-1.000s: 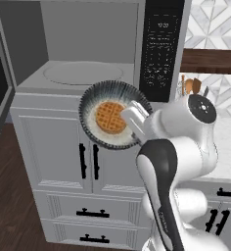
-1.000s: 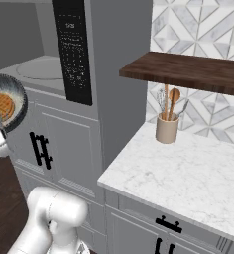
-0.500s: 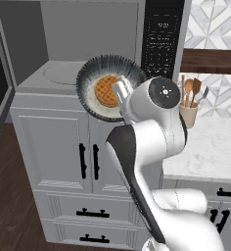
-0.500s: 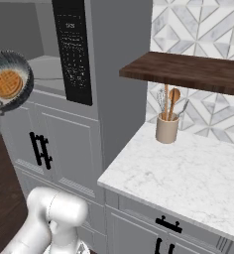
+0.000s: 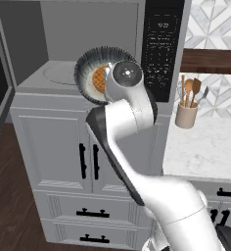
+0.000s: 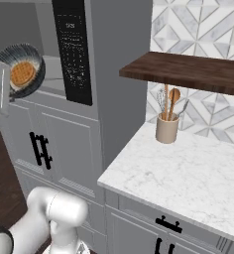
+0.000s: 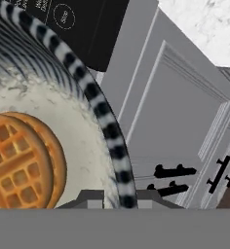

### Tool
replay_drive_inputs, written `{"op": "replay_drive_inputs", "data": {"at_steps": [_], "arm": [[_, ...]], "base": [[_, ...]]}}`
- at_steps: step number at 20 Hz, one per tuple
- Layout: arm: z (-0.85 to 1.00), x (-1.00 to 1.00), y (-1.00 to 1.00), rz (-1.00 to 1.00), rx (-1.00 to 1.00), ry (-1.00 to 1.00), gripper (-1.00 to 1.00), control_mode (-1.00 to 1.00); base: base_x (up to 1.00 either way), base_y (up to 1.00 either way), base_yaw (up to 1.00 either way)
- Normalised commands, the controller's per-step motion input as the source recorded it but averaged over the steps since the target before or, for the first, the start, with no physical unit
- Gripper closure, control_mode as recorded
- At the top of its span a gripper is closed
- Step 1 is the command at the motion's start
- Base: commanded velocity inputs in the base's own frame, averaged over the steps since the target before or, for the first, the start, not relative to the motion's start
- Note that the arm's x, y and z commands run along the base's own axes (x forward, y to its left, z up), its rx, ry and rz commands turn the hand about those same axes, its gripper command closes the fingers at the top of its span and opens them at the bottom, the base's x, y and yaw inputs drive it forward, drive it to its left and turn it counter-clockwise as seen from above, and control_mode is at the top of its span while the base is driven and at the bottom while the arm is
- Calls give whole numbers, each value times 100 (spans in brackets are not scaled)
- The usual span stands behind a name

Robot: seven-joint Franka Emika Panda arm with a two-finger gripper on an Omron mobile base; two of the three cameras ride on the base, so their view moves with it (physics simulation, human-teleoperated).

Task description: Open the microwave, place the bowl with waffle inside the microwave, then close the microwave door and turn it on.

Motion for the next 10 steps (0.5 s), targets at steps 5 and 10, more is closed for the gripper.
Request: {"op": "replay_drive_inputs", "data": {"at_steps": [5, 10], "arm": [[21, 87, 7, -6, 0, 26, 100, -100], [20, 77, 48, -18, 0, 10, 100, -100]], "base": [[0, 0, 0], [0, 0, 0]]}}
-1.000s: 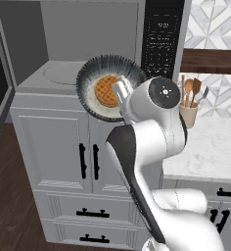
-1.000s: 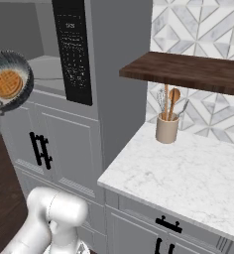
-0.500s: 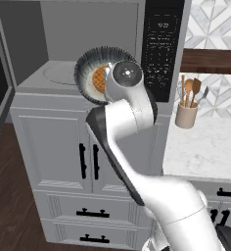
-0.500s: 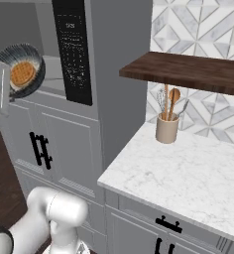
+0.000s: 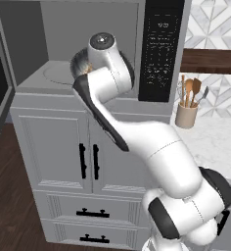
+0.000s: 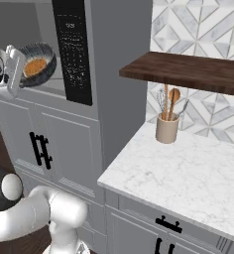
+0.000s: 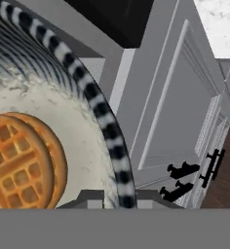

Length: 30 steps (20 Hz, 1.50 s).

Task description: Open the microwave, place the bowl with waffle inside the microwave, then close the microwave door and turn it on.

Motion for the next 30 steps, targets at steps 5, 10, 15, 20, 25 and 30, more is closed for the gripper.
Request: {"op": "replay_drive_inputs", "data": {"at_steps": [5, 10, 15, 20, 25, 30], "arm": [[11, 77, 35, -17, 0, 3, 100, -100], [0, 82, 3, -5, 0, 8, 100, -100], [0, 77, 0, -1, 0, 3, 100, -100], [-3, 54, 3, 0, 0, 0, 100, -100], [-45, 8, 13, -1, -9, 0, -100, -100], [-43, 0, 8, -4, -7, -4, -100, -100]], "base": [[0, 0, 0], [0, 0, 0], [0, 0, 0], [0, 0, 0], [0, 0, 0], [0, 0, 0]]}}
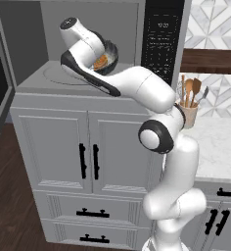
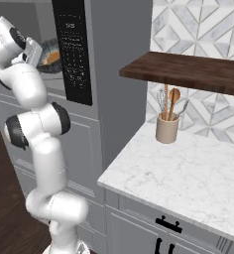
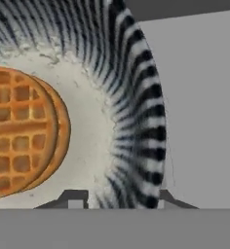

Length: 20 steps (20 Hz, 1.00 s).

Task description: Open the microwave, place the bowl with waffle inside the microwave, then close the microwave door and turn it on.

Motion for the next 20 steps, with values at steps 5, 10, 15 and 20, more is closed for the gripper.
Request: {"op": "replay_drive_inputs", "data": {"at_steps": [5, 10, 15, 20], "arm": [[0, 12, 2, -2, 0, -31, -100, -100], [0, 8, 16, -2, 0, -47, -100, -100], [-26, -88, 47, 0, -5, -76, -100, -100], [-81, -100, 36, 2, -6, -50, -100, -100]], "base": [[0, 0, 0], [0, 0, 0], [0, 0, 0], [0, 0, 0]]}}
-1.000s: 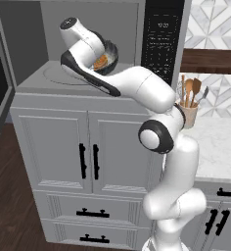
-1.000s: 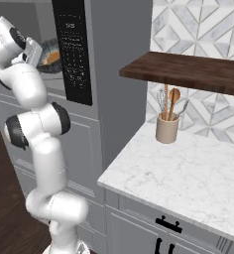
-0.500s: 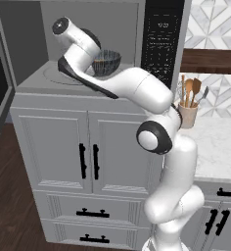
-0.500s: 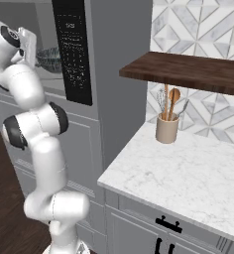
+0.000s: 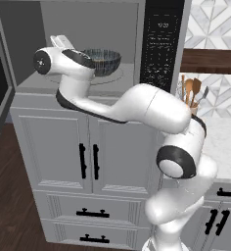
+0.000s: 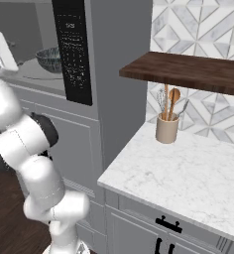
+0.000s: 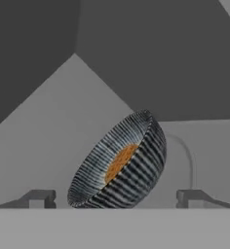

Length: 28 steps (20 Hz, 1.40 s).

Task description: Open the microwave, place the bowl with waffle inside the microwave, then close the microwave door and turn it on.

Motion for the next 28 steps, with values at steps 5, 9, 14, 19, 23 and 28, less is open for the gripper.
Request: {"op": "replay_drive_inputs", "data": {"at_steps": [5, 9, 14, 19, 23, 28], "arm": [[-20, -100, 18, 1, -9, -42, -100, -100], [-39, -100, 0, 0, -36, -37, -100, -100], [-60, -85, -11, 0, -40, -30, -100, -100], [-57, -41, -10, 0, -25, -29, -100, -100], [-27, 0, 38, 0, -7, -26, -100, -100], [-31, 0, 93, 0, -4, -12, -100, -100]], "base": [[0, 0, 0], [0, 0, 0], [0, 0, 0], [0, 0, 0], [0, 0, 0], [0, 0, 0]]}}
